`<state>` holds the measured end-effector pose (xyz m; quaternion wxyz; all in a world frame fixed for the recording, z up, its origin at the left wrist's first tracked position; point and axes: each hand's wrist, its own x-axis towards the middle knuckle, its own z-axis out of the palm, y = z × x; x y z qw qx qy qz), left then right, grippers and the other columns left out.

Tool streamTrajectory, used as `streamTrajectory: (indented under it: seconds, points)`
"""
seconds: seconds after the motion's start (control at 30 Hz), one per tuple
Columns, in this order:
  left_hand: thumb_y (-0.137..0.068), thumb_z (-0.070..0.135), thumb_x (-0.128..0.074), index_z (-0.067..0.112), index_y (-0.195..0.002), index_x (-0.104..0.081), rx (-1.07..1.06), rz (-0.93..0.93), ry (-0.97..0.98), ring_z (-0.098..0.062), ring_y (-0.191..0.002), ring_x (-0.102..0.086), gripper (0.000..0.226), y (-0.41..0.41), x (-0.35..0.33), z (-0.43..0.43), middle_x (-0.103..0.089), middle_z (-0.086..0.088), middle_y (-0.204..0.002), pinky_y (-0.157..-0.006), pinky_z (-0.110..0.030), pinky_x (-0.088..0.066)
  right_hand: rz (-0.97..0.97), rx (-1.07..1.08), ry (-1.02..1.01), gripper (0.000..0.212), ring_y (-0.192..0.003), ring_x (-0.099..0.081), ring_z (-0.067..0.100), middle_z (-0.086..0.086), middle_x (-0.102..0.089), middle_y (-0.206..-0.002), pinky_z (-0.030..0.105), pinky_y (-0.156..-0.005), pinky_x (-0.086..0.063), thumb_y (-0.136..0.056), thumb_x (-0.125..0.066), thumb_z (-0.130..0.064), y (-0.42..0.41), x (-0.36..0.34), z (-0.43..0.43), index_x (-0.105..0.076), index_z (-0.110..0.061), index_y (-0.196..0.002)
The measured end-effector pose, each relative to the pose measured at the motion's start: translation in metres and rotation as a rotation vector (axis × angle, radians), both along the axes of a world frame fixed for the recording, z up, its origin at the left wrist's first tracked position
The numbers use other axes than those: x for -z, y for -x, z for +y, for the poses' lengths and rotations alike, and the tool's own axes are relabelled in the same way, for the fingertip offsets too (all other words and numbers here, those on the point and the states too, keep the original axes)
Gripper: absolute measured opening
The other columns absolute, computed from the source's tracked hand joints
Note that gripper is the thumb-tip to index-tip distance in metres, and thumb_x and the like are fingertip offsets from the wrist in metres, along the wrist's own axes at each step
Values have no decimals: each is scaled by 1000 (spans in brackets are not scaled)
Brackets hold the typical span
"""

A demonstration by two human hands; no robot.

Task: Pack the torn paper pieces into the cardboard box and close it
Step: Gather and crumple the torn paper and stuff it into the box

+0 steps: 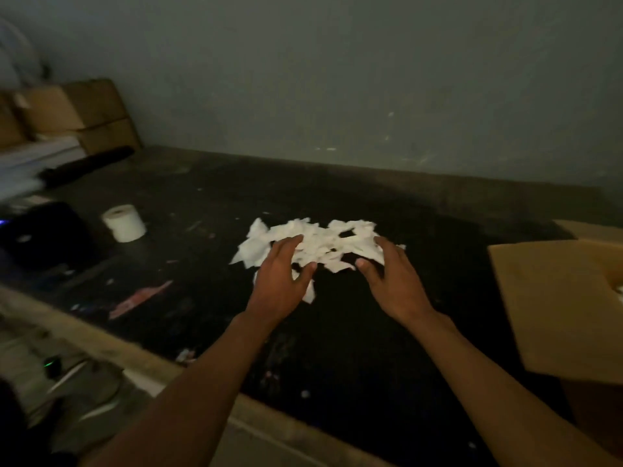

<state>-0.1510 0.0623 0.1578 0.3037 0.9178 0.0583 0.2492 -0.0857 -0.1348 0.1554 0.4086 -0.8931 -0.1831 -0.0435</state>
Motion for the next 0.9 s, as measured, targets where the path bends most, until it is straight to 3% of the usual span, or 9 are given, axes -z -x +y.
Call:
streamTrajectory:
  seconds: [0.33, 0.43, 0.57, 0.7, 0.9]
  points:
    - [-80, 32, -73, 28, -144, -33, -102, 275, 51, -17, -132, -40, 75, 11, 58, 128, -36, 1, -148, -109, -39, -36, 158, -133, 74, 75, -142, -25, 18, 1, -23, -156, 32, -108, -27, -88, -63, -41, -12, 62, 117, -22, -25, -148]
    - [-77, 34, -76, 32, -145, -29, -76, 330, 71, -16, -136, -34, 83, -10, 78, 143, -30, 4, -151, -107, -32, -29, 154, -155, 88, 82, -143, -24, 17, 0, -24, -156, 28, -106, -25, -83, -70, -39, -41, 82, 134, -22, -27, -148]
    - [-68, 37, -83, 35, -146, -21, -19, 373, 85, -13, -139, -24, 100, -45, 97, 163, -19, 10, -155, -105, -28, -23, 186, -211, 120, 100, -145, -15, 18, -2, -18, -158, 38, -114, -24, -72, -79, -42, -91, 105, 152, -17, -33, -149]
    - [-60, 44, -86, 35, -149, -9, 100, 475, -50, -14, -145, -6, 119, -84, 117, 184, -2, 11, -159, -116, -43, -16, 183, -331, 368, 122, -147, 7, 21, -6, 4, -161, 51, -118, -11, -60, -82, -54, -138, 128, 163, 2, -45, -148]
    - [-48, 74, -76, 41, -145, 18, 304, 555, -366, -24, -143, 24, 139, -150, 145, 208, 23, 6, -157, -113, -52, 8, 141, -415, 617, 140, -143, 24, 24, -5, 27, -157, 48, -114, 7, -48, -80, -69, -197, 144, 173, 24, -52, -140]
